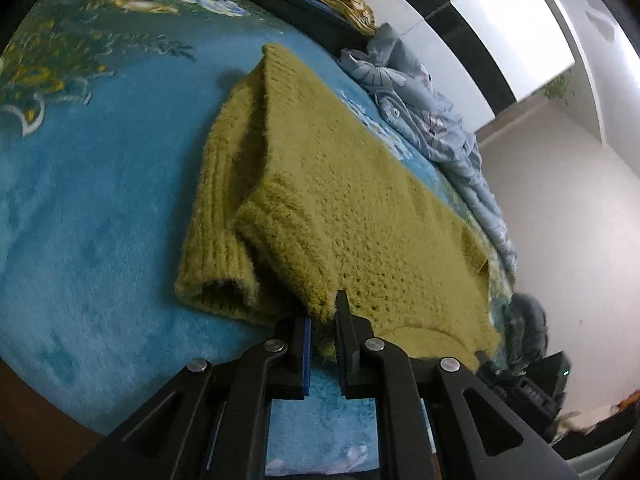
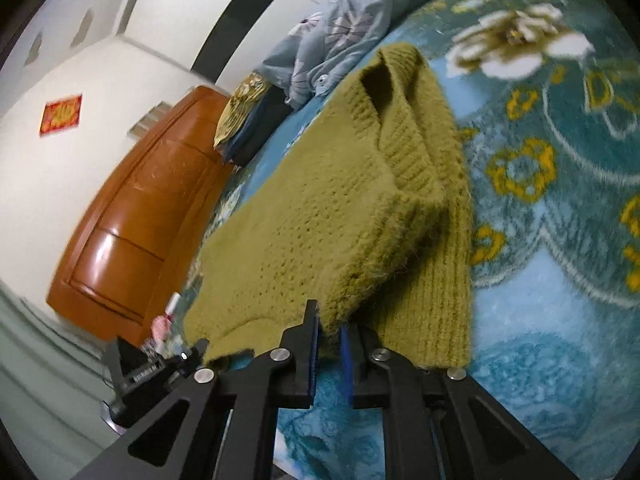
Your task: Fold clothes
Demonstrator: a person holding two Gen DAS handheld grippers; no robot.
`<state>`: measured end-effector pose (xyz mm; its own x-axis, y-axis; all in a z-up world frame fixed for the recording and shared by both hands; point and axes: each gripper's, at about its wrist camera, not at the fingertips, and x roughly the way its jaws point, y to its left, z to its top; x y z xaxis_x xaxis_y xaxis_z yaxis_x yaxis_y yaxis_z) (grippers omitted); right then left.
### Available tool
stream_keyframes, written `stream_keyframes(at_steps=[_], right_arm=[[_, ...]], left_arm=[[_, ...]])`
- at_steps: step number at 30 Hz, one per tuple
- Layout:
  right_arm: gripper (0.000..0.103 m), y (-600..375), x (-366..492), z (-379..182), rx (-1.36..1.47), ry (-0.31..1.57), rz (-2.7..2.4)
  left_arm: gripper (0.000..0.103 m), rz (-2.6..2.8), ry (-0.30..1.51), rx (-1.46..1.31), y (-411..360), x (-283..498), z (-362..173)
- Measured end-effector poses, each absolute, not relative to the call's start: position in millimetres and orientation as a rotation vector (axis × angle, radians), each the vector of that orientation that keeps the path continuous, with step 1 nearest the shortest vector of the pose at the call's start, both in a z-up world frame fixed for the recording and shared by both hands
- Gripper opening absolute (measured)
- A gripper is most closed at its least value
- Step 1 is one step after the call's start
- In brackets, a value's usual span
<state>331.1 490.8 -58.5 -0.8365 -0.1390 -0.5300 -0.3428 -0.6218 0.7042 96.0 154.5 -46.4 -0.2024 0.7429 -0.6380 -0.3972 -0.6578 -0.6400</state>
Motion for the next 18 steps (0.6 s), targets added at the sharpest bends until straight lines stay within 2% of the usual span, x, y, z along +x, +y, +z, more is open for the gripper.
stream_keyframes(at_steps=[6, 8, 9, 10, 11, 12, 13, 14, 15, 16, 18], right_arm=[[0.012, 497, 356, -45, -0.899, 1.102, 2.591], [0.017, 506, 370, -38, -0.880, 1.054, 2.550], [0.034, 512, 376, -33, -0.858, 1.036, 2.531], [0.058, 516, 382, -29, -0.834, 1.028, 2.513], [0.067, 520, 385, -27, -0.807, 1.038, 2.496], [0.073, 524, 389, -26, -0.779, 1.047, 2.479], [0.073, 528, 393, -24, -0.752, 1.057, 2.462], [0.074, 531, 394, -24, -0.728, 1.085, 2.450], [0.076, 533, 391, -26, -0.716, 1.131, 2.445], [0.076, 533, 386, -27, -0.721, 1.157, 2.443], [0.076, 530, 370, -32, -0.766, 1.189, 2.436]], left_arm=[[0.015, 1.972, -0.359, -1.268, 148, 104, -38], [0.017, 1.987, -0.342, -1.266, 141, 105, -38], [0.017, 2.003, -0.326, -1.263, 136, 107, -37], [0.017, 2.027, -0.306, -1.252, 132, 109, -33], [0.018, 2.051, -0.284, -1.228, 129, 111, -28], [0.025, 2.075, -0.259, -1.195, 126, 113, -22], [0.041, 2.087, -0.243, -1.163, 127, 114, -16], [0.051, 2.089, -0.235, -1.131, 130, 114, -10], [0.064, 2.084, -0.230, -1.094, 135, 114, -3], [0.068, 2.071, -0.228, -1.063, 142, 113, 3], [0.070, 2.032, -0.236, -1.041, 161, 111, 8]])
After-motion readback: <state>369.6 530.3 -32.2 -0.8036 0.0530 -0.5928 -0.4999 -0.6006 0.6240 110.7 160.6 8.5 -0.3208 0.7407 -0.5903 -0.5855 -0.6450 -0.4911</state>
